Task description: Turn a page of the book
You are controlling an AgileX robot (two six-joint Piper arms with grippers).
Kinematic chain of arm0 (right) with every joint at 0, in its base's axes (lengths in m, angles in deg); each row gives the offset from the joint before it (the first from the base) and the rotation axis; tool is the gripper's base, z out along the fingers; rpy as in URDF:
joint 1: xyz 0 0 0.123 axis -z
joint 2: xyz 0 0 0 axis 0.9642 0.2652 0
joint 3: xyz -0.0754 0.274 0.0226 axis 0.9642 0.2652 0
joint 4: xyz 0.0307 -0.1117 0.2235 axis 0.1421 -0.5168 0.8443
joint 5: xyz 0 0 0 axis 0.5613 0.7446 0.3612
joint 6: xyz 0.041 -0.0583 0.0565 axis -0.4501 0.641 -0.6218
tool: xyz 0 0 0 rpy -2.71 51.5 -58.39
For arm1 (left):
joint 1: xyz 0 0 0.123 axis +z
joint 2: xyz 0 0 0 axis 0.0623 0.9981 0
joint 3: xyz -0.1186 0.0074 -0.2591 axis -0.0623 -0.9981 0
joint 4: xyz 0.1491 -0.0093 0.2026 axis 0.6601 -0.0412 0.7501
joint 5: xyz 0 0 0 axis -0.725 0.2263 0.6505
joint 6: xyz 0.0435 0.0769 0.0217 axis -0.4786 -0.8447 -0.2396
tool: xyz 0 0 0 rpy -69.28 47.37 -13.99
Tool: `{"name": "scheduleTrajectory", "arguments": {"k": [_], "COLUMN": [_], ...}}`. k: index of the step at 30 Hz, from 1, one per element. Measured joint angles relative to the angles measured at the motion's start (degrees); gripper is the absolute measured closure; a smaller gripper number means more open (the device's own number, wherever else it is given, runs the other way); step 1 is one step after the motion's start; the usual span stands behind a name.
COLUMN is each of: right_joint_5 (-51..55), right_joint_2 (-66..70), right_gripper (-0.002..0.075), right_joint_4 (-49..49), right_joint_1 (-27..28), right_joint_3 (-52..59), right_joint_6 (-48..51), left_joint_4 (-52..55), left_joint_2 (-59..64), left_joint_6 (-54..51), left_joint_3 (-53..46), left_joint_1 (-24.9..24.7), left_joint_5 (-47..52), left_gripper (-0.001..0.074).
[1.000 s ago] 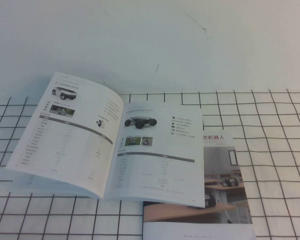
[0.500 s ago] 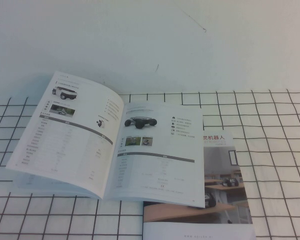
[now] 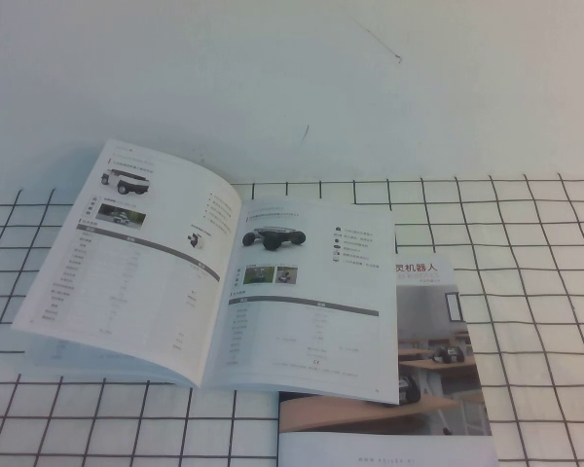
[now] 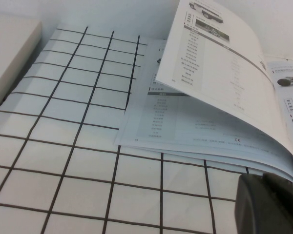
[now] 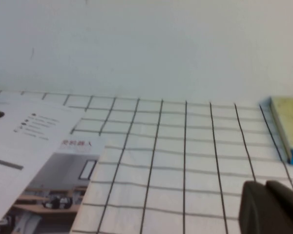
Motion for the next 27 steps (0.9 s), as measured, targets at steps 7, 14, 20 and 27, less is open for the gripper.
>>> {"name": "scheduleTrajectory", "arguments": {"k": [7,14,20,27], "right_joint_5": [4.2,7.7,7.8,7.9], "right_joint_2": [-7.0,-8.3,-8.4,-8.4], "right_gripper": [0.0725,0.0725,0.0725,0.0725], "right_joint_4": [-15.2,-16.4,-16.4,-16.4], "right_joint_1": [0.1,0.1,0.1,0.1], "right_joint_3": [6.9,7.1,7.1,7.1], "right_joint_6": [-18.1,-19.6,-19.7,-19.8], "left_joint_4": [0.0,0.0,0.0,0.0], "left_joint_2": [0.0,0.0,0.0,0.0], "left_joint_6": [0.0,0.0,0.0,0.0], "left_joint_3": [0.0,0.0,0.0,0.0], "left_joint_1": [0.0,0.0,0.0,0.0], "left_joint_5": [0.0,0.0,0.0,0.0], "left_gripper": [0.0738,0.0738,0.0738,0.0738]}}
